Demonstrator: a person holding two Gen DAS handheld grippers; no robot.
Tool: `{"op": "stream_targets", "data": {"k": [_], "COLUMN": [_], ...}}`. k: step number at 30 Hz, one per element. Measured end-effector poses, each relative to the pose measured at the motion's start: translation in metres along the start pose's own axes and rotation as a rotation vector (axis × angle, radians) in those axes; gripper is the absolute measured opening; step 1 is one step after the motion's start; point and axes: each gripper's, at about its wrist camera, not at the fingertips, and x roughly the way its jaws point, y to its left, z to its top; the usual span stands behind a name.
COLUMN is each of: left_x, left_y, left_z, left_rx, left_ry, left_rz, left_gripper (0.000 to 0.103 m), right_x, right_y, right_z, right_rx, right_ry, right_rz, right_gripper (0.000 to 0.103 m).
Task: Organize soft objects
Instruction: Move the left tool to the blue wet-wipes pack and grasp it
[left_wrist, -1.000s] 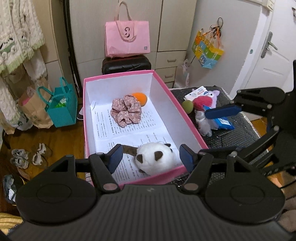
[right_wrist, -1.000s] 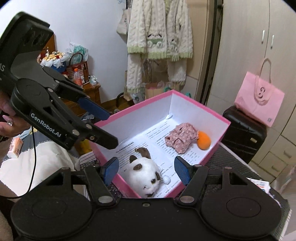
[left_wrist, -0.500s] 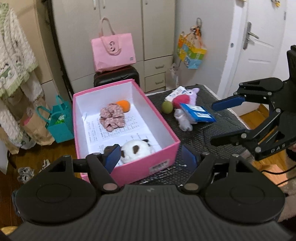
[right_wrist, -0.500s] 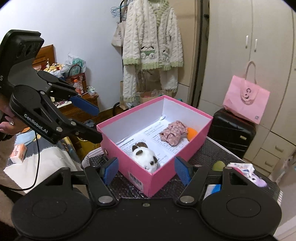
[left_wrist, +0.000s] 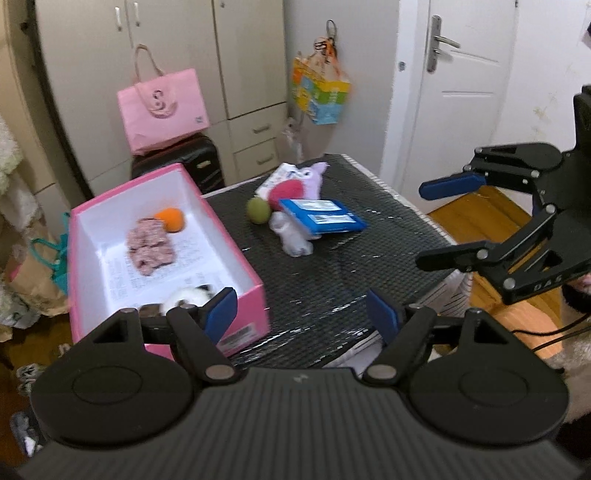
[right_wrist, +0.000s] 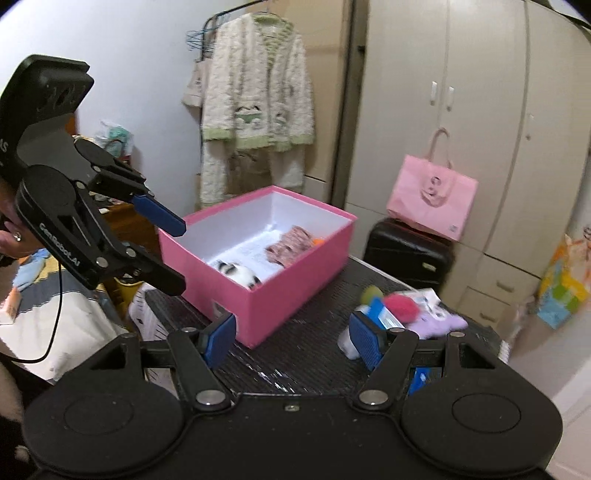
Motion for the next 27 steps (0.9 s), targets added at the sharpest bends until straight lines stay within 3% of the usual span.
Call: {"op": "stream_targets", "data": {"k": [12, 21, 27], "left_x": [0.061, 0.114, 0.149], "left_y": [-0.02, -0.021, -0.017], "left_z": [0.017, 0.031, 0.042], "left_rx": [-0.039, -0.04, -0.062], "left_ry": [-0.073, -0.144, -0.131], "left_rz": [-0.047, 0.069, 0.062], "left_gripper": [0.076, 0.075, 0.073], "right_x": [0.015, 0.062, 0.087], "right_y": [-0.067, -0.124, -0.16], "right_z": [-0.038, -0.057, -0.074], "right_rx": [0.199, 0.342, 0.4], "right_ry": [0.028, 0.061, -0.029], "right_rz": [0.009, 0.032, 0.011], "right_gripper": [0.073, 0.073, 0.073]}}
